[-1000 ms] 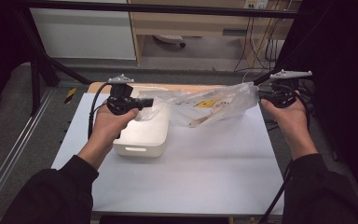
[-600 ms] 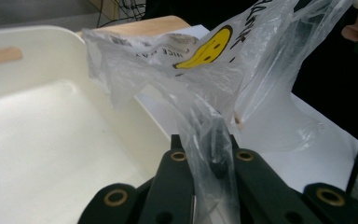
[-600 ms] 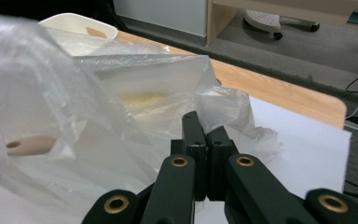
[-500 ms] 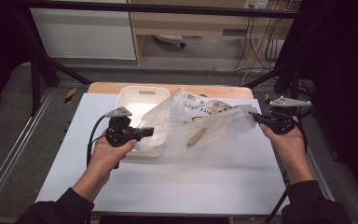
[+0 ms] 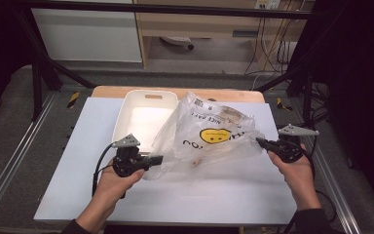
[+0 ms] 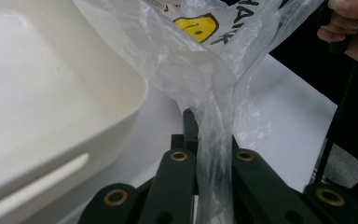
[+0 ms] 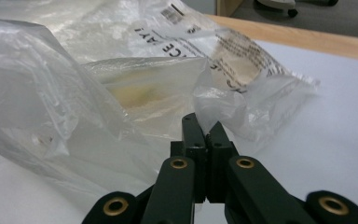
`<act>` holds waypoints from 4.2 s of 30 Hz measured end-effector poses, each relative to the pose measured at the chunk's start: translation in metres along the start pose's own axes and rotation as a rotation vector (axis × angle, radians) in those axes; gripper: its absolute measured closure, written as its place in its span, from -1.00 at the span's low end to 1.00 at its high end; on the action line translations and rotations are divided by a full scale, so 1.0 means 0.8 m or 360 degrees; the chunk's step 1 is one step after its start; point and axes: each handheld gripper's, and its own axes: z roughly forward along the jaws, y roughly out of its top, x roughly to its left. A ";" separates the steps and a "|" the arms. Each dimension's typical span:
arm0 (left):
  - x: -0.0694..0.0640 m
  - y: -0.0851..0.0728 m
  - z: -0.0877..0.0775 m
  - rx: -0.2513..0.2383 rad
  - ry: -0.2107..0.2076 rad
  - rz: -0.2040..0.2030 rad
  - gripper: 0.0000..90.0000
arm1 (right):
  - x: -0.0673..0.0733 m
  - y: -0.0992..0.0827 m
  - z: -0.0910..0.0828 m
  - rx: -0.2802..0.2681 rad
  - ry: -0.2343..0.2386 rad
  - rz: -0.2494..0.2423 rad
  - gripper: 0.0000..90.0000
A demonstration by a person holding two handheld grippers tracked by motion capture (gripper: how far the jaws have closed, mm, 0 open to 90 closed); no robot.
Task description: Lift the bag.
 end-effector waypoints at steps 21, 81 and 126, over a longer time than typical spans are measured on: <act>-0.012 -0.075 0.031 0.0177 0.0087 0.0057 1.00 | 0.013 -0.084 0.012 0.0258 -0.0073 -0.0039 1.00; -0.034 -0.073 0.028 -0.0164 0.0354 0.0072 -0.80 | 0.050 -0.089 0.020 0.0192 -0.0049 -0.0084 -0.88; -0.011 -0.044 -0.044 -0.0336 0.0546 0.0081 -0.83 | 0.039 -0.086 0.007 0.0007 -0.0085 0.0000 -0.93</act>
